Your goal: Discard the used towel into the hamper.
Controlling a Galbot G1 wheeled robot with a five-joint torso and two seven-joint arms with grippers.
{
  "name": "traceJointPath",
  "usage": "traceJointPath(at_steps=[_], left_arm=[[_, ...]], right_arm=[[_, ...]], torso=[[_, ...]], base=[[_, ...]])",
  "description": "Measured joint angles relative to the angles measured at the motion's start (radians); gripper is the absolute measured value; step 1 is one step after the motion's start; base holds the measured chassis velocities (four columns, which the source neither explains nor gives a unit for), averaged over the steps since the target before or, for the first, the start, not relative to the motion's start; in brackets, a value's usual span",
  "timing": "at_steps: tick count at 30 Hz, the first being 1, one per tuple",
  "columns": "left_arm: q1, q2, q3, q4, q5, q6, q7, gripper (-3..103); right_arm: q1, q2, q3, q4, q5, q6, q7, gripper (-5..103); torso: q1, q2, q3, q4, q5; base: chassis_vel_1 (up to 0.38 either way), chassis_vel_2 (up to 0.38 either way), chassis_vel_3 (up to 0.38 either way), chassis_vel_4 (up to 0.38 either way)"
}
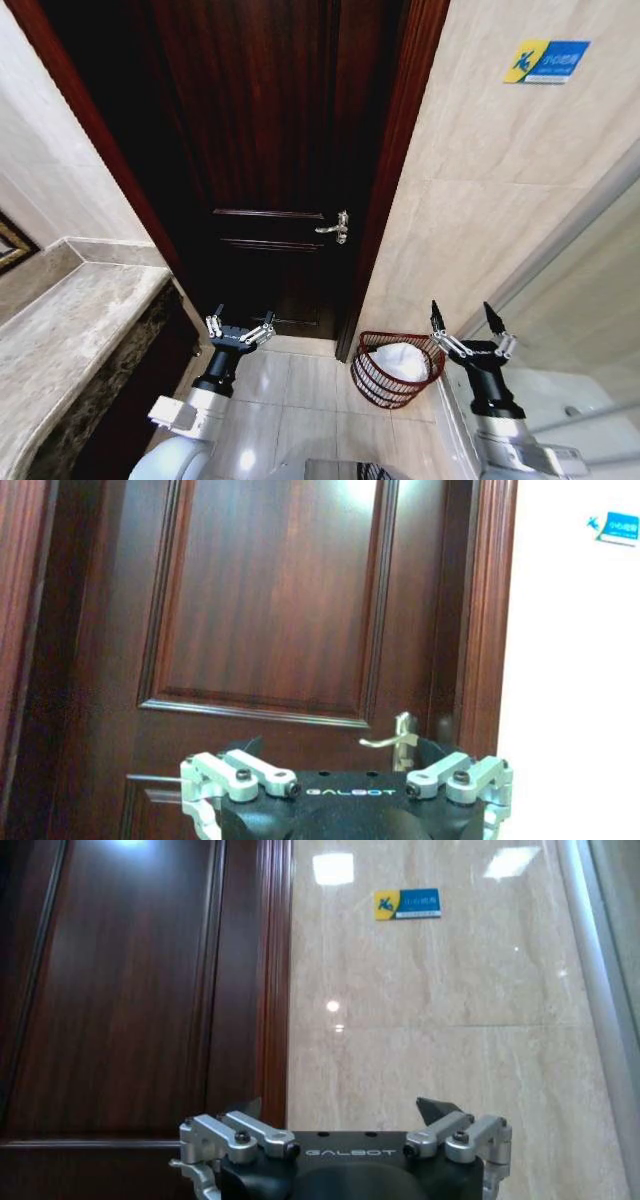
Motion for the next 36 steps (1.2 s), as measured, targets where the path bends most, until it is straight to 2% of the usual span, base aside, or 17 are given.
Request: traceJointPath(at_steps=[36], left_arm=[[0.0,0.0,0.0,0.0,0.0,0.0,0.0,100]], right_arm=[[0.001,0.002,0.001,0.027,-0.023,0.005,0.008,100]], torso=[[0.0,0.0,0.0,0.0,-0.0001]], base=[[0.099,-0.096,-0.093,0.096]])
